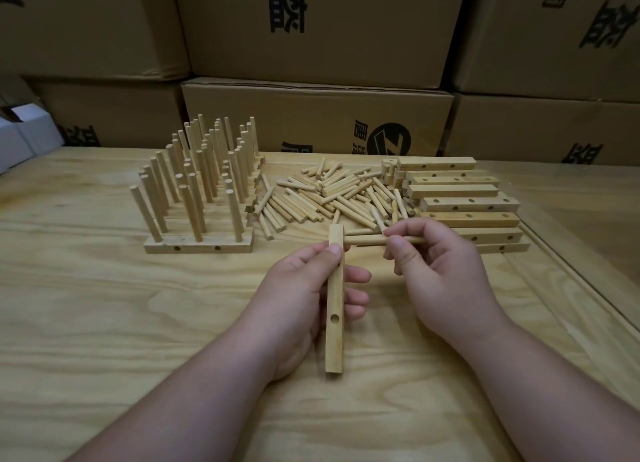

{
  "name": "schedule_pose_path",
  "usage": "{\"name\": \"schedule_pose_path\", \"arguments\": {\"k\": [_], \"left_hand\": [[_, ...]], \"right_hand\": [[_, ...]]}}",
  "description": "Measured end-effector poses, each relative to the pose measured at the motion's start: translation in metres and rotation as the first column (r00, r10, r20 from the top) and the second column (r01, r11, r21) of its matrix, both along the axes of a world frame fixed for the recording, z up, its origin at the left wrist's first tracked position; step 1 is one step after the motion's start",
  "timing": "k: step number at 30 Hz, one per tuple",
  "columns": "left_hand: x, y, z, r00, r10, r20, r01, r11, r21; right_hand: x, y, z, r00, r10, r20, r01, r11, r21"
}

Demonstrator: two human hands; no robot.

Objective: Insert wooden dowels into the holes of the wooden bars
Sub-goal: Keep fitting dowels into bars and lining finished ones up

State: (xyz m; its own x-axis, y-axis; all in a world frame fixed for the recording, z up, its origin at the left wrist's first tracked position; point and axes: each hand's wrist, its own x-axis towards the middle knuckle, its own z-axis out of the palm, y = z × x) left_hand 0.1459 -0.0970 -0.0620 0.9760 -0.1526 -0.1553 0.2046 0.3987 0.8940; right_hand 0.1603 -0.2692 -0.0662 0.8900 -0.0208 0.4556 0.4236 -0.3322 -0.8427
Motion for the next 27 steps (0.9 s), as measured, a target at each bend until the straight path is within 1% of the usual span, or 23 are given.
{"name": "schedule_pose_path", "arguments": {"k": [4, 10, 12, 15, 17, 19, 20, 24, 27], "left_hand": [[-0.001, 0.0, -0.001, 0.999, 0.01, 0.036, -0.013, 0.996, 0.088], [-0.001, 0.002, -0.002, 0.999, -0.001, 0.034, -0.002, 0.996, 0.09], [-0.001, 0.001, -0.002, 0.999, 0.004, 0.041, -0.008, 0.996, 0.093], [-0.002, 0.0, -0.002, 0.999, 0.027, 0.031, -0.029, 0.997, 0.069], [-0.002, 0.0, -0.001, 0.998, 0.066, 0.012, -0.067, 0.996, 0.062], [-0.004, -0.002, 0.0, 0.994, 0.111, -0.007, -0.11, 0.991, 0.082], [-0.004, -0.003, 0.0, 0.991, 0.135, -0.013, -0.133, 0.986, 0.1], [-0.005, -0.01, -0.002, 0.983, 0.186, 0.008, -0.183, 0.96, 0.21], [-0.008, -0.016, -0.002, 0.973, 0.229, 0.019, -0.229, 0.955, 0.191]], "right_hand": [[0.001, -0.008, 0.004, 0.996, 0.076, -0.05, -0.074, 0.997, 0.03], [0.003, -0.01, 0.003, 0.993, 0.1, -0.063, -0.096, 0.993, 0.073], [0.003, -0.01, 0.002, 0.993, 0.101, -0.055, -0.097, 0.993, 0.063], [0.004, -0.008, 0.0, 0.995, 0.097, -0.036, -0.097, 0.995, -0.012], [0.003, -0.007, -0.001, 0.997, 0.076, -0.004, -0.076, 0.99, -0.118], [0.003, -0.005, -0.001, 0.997, 0.056, 0.056, -0.041, 0.971, -0.237], [0.002, -0.005, -0.001, 0.996, 0.056, 0.068, -0.035, 0.962, -0.272], [-0.001, -0.003, -0.001, 0.991, 0.07, 0.116, -0.021, 0.925, -0.378], [0.001, -0.005, -0.002, 0.985, 0.079, 0.153, -0.006, 0.903, -0.43]]}}
